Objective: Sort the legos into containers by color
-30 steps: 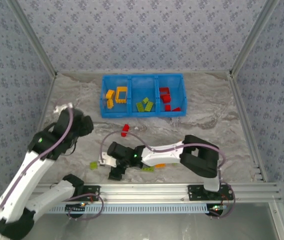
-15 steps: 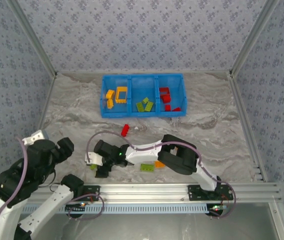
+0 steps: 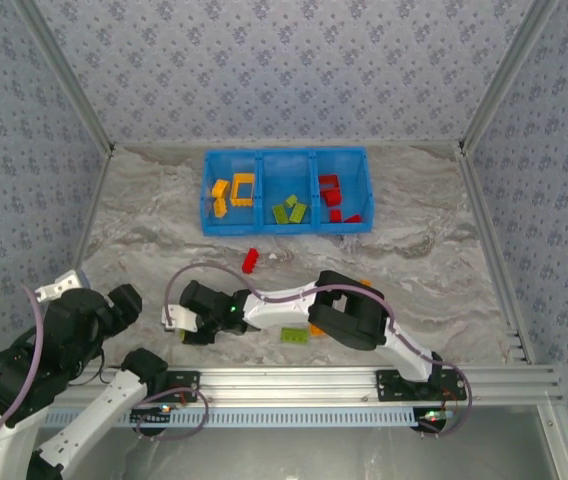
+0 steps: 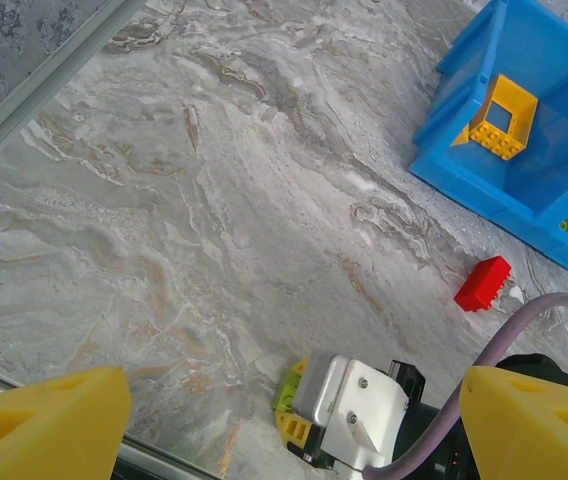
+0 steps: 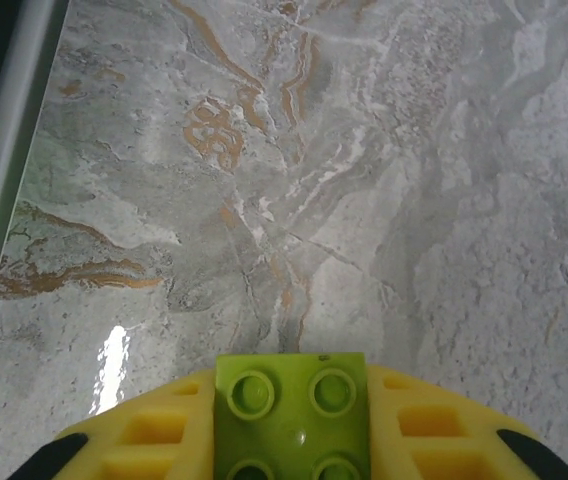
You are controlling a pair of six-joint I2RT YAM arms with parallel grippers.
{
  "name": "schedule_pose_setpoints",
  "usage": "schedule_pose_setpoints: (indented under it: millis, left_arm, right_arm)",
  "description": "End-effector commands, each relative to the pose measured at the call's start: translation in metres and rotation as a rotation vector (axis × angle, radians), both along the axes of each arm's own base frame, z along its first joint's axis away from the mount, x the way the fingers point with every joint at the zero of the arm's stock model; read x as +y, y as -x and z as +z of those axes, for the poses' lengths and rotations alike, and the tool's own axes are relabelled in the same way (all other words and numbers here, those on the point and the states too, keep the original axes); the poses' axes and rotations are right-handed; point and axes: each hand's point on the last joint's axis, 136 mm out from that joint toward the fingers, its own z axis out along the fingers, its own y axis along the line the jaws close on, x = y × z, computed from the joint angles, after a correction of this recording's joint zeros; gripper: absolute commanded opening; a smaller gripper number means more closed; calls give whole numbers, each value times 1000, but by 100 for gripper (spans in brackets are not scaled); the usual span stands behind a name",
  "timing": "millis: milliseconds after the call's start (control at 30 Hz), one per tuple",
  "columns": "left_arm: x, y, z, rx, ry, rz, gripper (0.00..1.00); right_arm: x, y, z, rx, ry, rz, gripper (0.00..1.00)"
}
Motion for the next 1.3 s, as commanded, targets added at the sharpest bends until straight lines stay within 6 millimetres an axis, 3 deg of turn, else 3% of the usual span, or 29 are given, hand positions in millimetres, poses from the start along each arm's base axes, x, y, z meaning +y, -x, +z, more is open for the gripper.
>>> schedule_pose_setpoints:
  millis: [0,67,167,233,300,433,567,600,667,833,1033,1267]
  left_arm:
    - [-9,-8,4,-5,4,-36,86]
    - [-29,-17,6,-12,37,-119,86]
    - [-73,-34,14,-14,115,-294,84]
    - [-98,-47,16,6,155,-379,83]
    - [-116,-58,16,20,180,-427,82]
    - [-156,-87,27,-16,250,-505,80]
    - [-195,-108,34,-50,238,-575,80]
    - [-205,-111,33,-53,220,-593,80]
    - [-221,-116,33,-65,186,-615,80]
    - [-248,-117,28,-78,116,-641,80]
    - [-256,-113,23,-74,91,-654,80]
    - [-254,-110,22,-76,89,-650,80]
  right_arm:
    - [-7,-9,19,-35,-13,-46,26]
    - [-14,-19,41,-51,-53,-88,25]
    - [-39,-41,88,-62,-142,-181,25]
    - [-67,-63,118,-69,-195,-266,25]
    - [-101,-88,136,-75,-213,-371,25]
    - [-177,-148,141,-26,-164,-637,25]
    - [-230,-200,135,37,-113,-866,26]
    - [-236,-216,142,51,-114,-908,27]
    - [-244,-236,135,76,-74,-981,27]
    - [-250,-281,103,163,20,-1122,26]
    - [-252,-321,81,202,79,-1231,27]
    - [-245,-356,63,200,89,-1228,28]
